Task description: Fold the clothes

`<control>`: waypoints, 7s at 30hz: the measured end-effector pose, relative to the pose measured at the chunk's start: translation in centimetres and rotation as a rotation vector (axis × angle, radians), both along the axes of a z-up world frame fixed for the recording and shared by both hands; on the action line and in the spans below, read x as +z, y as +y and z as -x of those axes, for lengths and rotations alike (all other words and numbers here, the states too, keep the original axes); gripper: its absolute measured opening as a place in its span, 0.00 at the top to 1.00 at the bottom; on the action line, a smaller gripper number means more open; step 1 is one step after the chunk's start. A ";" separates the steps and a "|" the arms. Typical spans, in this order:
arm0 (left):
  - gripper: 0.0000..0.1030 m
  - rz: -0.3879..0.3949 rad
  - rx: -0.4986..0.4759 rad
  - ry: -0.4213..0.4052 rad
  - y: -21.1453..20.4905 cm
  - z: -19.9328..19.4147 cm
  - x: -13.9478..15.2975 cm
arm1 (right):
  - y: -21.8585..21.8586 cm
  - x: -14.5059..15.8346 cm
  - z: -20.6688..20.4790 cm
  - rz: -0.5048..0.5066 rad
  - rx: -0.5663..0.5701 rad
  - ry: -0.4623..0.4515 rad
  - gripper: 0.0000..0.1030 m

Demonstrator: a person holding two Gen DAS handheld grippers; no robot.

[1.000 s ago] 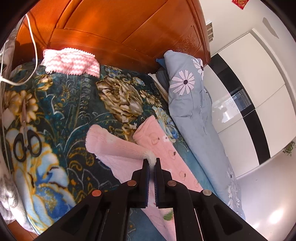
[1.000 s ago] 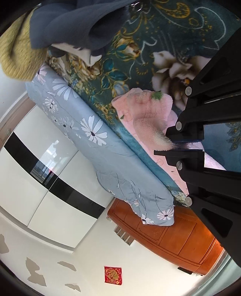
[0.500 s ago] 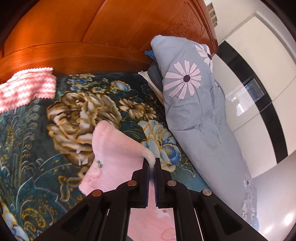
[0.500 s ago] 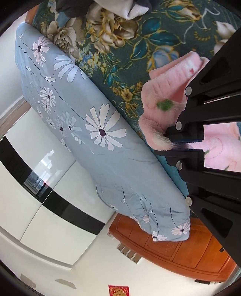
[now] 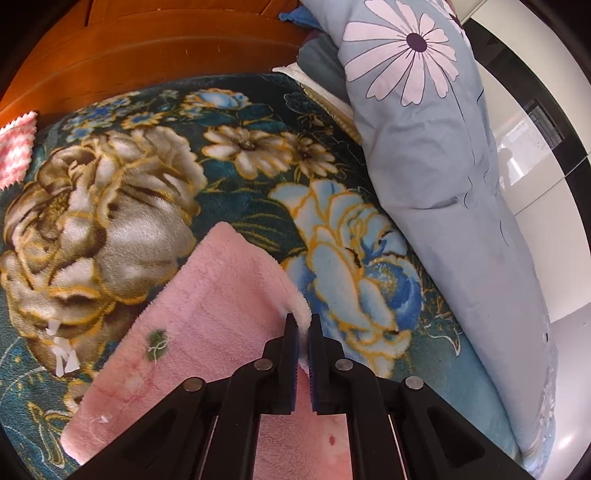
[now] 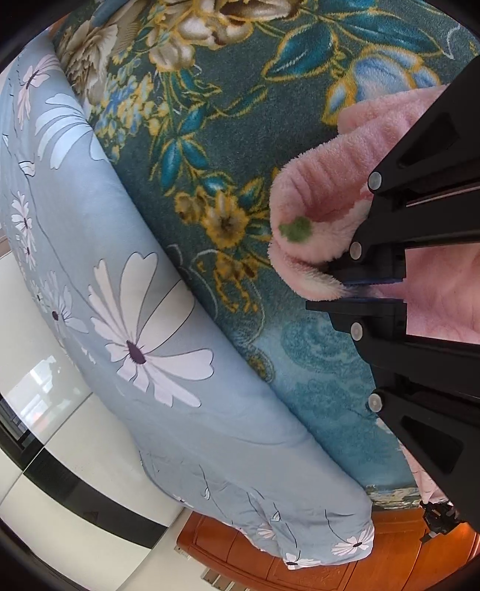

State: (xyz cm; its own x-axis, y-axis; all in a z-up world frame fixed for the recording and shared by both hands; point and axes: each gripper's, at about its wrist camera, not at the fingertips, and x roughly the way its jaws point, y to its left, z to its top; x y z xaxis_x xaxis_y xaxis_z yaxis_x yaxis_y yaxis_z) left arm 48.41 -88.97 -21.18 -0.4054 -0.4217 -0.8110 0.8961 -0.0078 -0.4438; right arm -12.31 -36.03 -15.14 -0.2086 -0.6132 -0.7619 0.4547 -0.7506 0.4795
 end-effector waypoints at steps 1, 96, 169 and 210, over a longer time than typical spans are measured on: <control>0.91 -0.014 -0.011 0.025 0.1 -0.2 -0.2 | 0.1 0.3 -0.3 -0.002 0.010 0.013 0.95; 0.87 0.471 -0.394 0.079 35.9 1.6 17.2 | 31.0 3.2 -20.6 -0.039 -0.107 0.197 0.37; 0.34 0.258 -0.521 -0.060 44.5 1.7 -1.7 | 6.3 1.3 -29.2 -0.122 0.706 0.070 0.60; 0.32 0.249 -0.482 0.106 42.9 0.7 -2.1 | 11.2 -2.8 -23.5 0.118 0.351 -0.328 0.46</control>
State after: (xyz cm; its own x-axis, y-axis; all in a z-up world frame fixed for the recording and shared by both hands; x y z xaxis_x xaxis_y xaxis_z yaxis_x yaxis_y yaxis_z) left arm 47.72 -46.03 -23.25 -0.6744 -0.3420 -0.6543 0.7152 -0.5228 -0.4639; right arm 11.19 -24.84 -17.90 0.2655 -0.6894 -0.6740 0.4810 -0.5111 0.7123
